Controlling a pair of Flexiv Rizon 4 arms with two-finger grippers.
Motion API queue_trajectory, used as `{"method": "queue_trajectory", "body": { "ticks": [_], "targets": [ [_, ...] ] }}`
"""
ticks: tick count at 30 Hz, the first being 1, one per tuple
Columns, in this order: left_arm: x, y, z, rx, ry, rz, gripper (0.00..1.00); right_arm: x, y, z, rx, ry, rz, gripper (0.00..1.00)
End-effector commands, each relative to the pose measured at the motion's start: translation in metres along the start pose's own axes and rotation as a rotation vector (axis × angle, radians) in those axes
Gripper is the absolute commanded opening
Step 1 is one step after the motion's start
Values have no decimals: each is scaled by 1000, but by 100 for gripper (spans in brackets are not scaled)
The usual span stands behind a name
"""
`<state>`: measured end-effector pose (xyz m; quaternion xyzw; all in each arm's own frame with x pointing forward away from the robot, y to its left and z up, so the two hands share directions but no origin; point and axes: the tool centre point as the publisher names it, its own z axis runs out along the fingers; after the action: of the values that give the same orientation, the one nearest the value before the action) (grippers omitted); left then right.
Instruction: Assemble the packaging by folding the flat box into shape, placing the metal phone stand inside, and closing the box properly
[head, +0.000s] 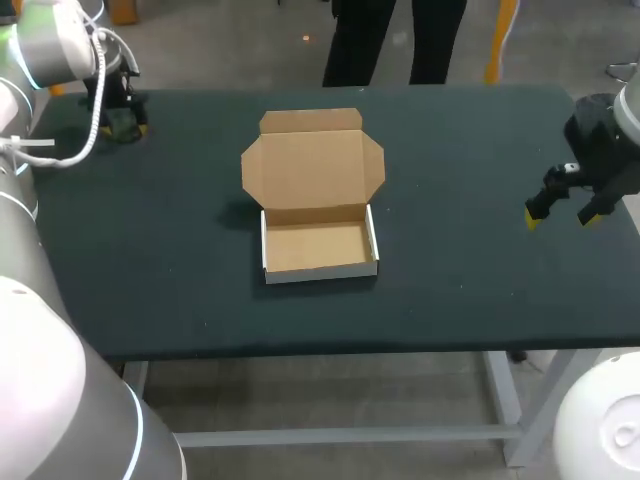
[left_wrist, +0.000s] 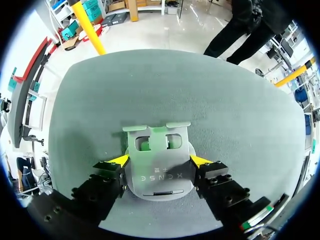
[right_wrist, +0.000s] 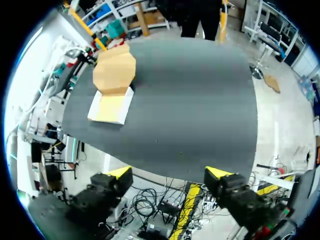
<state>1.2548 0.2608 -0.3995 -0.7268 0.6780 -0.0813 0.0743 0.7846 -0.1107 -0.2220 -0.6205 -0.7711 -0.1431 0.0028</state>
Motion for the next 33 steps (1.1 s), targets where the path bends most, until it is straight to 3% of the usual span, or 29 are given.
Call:
{"method": "queue_trajectory", "body": {
  "ticks": [1,15,24,33],
  "targets": [
    [-4,-1,0,-156,3,4,0,0,-1,-1,2,-2,1,100],
    [-3,15,-29,-74,-2,56,0,0,-1,-1,2,-2,1,100],
    [6,37,-51,-6,15,108,0,0,-1,-1,2,-2,1,100],
    [17,68,-74,26,26,157,0,11,9,-3,-177,183,-401,100]
  ]
}}
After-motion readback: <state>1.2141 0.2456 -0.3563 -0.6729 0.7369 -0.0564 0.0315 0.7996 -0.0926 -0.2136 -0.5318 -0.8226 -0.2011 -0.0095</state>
